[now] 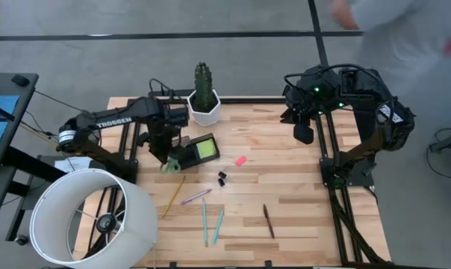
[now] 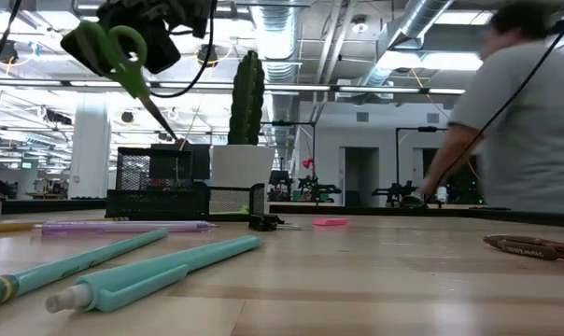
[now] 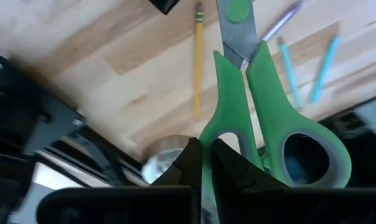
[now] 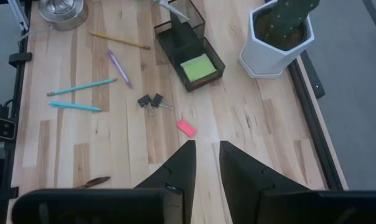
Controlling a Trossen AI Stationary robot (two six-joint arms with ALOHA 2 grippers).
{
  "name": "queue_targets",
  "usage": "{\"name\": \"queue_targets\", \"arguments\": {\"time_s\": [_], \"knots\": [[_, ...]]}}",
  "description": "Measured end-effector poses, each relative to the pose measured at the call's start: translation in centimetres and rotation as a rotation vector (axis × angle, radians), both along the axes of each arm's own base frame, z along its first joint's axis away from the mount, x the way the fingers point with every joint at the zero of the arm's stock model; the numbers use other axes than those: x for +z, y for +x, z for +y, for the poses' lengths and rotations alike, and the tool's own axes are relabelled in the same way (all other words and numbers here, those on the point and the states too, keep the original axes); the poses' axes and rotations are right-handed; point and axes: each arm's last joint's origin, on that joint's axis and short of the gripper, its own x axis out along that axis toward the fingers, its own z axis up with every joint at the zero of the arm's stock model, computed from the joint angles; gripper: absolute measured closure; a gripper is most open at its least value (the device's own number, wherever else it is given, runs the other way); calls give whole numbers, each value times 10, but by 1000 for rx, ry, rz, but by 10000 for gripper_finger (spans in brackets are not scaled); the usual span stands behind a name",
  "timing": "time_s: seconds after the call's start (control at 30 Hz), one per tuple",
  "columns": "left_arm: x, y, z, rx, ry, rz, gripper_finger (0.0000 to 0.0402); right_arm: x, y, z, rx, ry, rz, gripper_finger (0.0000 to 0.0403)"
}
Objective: Pick and place office supplies into organizer
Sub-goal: Put the green scissors into the black mesh organizer
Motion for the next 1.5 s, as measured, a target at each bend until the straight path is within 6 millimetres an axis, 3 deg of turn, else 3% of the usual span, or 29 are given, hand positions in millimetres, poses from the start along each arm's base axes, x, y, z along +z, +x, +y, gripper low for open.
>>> {"name": "queue_targets", "arguments": {"time_s": [0.37, 0.63, 0.97, 1.5], "knots": [[2, -12, 33, 252, -233, -68, 401, 0, 0, 0, 2, 0, -3, 339], [-30, -25, 37, 343, -362, 30, 397, 0, 0, 0, 3, 0, -3, 339], [-35, -38, 54, 408, -316, 40, 385, 0, 0, 0, 2, 0, -3, 339], [-35, -50, 71, 449, -311, -21, 313, 0, 0, 0, 5, -2, -3, 339]]}}
